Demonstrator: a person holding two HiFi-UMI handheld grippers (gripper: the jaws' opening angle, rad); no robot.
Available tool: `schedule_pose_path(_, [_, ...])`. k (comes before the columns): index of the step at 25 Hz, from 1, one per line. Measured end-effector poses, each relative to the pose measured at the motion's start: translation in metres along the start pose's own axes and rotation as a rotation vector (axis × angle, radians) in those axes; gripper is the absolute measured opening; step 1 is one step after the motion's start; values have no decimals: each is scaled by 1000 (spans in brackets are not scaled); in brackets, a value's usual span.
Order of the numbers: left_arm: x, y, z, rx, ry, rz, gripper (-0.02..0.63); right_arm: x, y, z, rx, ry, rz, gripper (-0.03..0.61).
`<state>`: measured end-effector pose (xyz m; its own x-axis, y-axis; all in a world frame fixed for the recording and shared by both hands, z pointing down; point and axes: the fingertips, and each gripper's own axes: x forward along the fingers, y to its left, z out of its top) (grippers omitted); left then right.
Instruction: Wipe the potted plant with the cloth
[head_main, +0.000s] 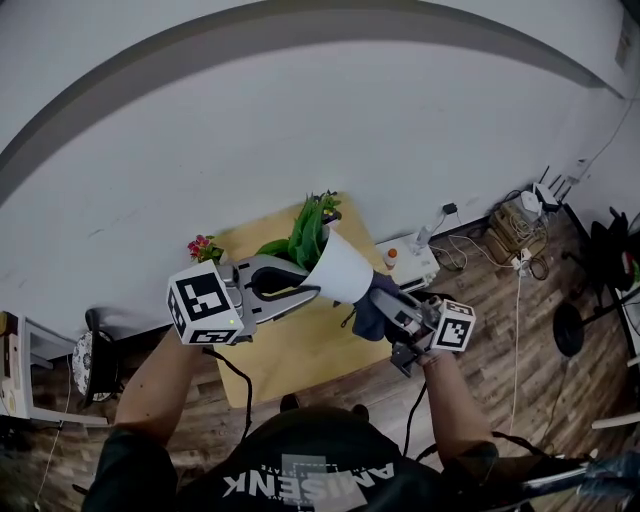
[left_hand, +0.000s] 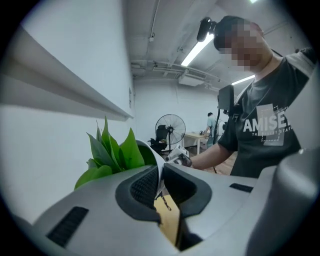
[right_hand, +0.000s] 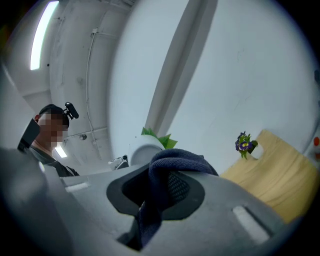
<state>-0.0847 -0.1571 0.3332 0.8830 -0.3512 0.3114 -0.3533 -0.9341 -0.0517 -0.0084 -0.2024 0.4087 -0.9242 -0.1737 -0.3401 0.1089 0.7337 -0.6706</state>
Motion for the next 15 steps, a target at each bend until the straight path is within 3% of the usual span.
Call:
schedule_pose_path(2, [-2,-1,-11,7,39,9,34,-4,0,11,-37,-22,-24,44])
schedule_pose_path(6, [-2,-30,-13,36,26,-78,34,-2,1,36,-122,-21,-66,44])
schedule_pose_path(10, [-3,-56,-6,75,16,-178,34,22,3,40,-98,44,-4,44])
schedule_pose_path(15, [-8,-75,-6,127,40,-255,34,43,13,7,-26,167,115,44])
